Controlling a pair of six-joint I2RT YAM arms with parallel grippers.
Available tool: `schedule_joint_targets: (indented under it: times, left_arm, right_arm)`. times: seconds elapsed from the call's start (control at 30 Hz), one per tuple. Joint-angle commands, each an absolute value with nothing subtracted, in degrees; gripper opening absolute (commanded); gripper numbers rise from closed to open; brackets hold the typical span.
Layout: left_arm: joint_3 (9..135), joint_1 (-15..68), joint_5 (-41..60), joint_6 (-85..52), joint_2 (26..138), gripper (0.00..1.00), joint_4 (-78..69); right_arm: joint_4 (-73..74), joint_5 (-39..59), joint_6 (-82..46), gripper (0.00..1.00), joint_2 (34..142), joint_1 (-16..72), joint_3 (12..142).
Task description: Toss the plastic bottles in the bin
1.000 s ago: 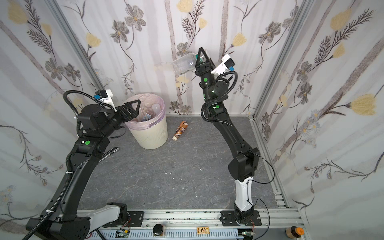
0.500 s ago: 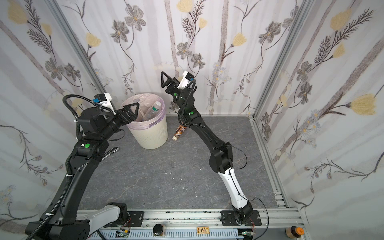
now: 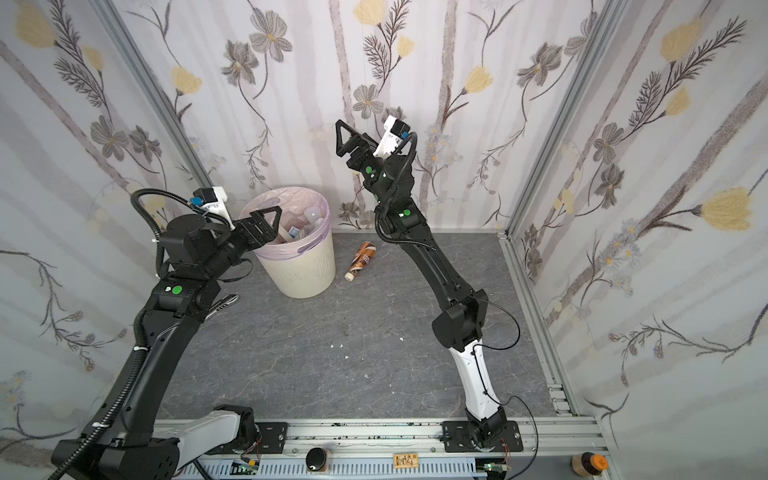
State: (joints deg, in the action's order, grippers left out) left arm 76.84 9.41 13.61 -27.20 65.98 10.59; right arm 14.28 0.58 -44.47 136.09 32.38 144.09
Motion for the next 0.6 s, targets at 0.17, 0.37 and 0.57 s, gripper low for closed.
schedule_joint_targets:
  times: [0.17, 0.37, 0.57]
  left_arm:
    - [79.06, 18.11, 8.53, -23.75, 67.46, 1.00, 9.32]
    - [80.32, 26.74, 2.91, -19.64, 71.81, 1.00, 10.17]
    - [84.06, 32.51, -2.45, -17.15, 79.78, 1.00, 12.44]
  right_arm:
    - [8.22, 3.87, -43.42, 1.00, 127.03, 29.46, 130.86]
    - [8.43, 3.86, -42.28, 1.00, 118.18, 25.67, 113.46]
    - [9.74, 4.88, -40.29, 1.00, 107.88, 20.35, 95.14]
